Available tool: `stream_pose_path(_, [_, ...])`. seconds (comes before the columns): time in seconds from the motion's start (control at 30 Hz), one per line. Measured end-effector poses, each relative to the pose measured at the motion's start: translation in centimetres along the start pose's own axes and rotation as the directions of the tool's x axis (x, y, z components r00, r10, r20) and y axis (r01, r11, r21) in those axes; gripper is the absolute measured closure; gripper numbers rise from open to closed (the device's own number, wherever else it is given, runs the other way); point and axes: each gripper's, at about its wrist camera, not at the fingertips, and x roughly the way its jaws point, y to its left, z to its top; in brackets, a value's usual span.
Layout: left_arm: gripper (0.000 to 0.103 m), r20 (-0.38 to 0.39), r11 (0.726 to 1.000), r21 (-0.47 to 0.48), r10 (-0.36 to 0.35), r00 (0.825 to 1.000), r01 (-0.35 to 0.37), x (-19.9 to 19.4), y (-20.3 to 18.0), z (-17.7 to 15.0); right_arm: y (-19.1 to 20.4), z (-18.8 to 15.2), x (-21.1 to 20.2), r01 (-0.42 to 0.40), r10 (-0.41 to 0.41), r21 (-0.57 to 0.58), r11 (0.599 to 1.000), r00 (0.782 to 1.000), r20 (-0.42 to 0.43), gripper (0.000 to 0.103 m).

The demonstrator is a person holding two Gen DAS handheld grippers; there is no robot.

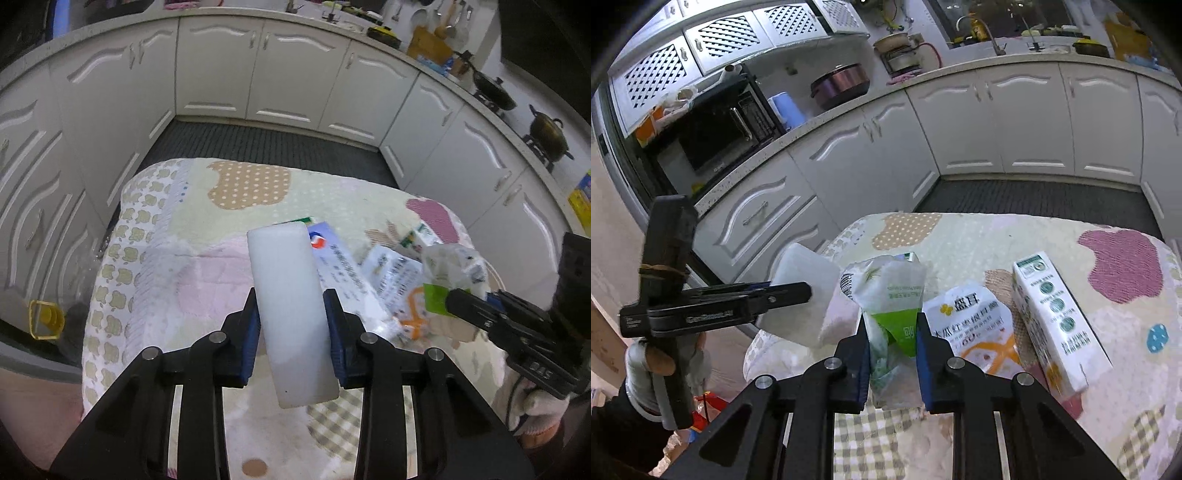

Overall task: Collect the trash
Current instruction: 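Carry the plastic bag and white sponge over the beige bin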

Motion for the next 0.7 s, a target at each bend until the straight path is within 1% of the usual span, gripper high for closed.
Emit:
stream_pose_path(0.13, [0.073,0.019,0.999,0.045,-0.007,1.000,0.006,-1.3,-1.9,-0.7,0.0,-1.0,-1.1,0.025,-0.025,0.009,1.000,1.000,0.008,0.083])
stream_pose_path(0.37, [0.073,0.024,0.991,0.131,-0.039,0.999,0.035,-2.3,-6.2,-1.9,-0.7,-2.0,-2.8,0.057,-0.058,0.035,0.998,0.998,0.019,0.083])
stream_pose_path(0.53, [0.073,0.018,0.984,0.175,-0.049,0.999,0.045,-2.1,-8.9,-2.6,-1.9,-2.5,-4.7,0.084,-0.087,0.066,0.994,0.995,0.042,0.083])
stream_pose_path(0.7, [0.073,0.011,0.978,0.198,-0.067,0.998,0.063,-1.5,-10.9,-3.1,-3.0,-3.1,-6.6,0.110,-0.114,0.084,0.990,0.992,0.056,0.083])
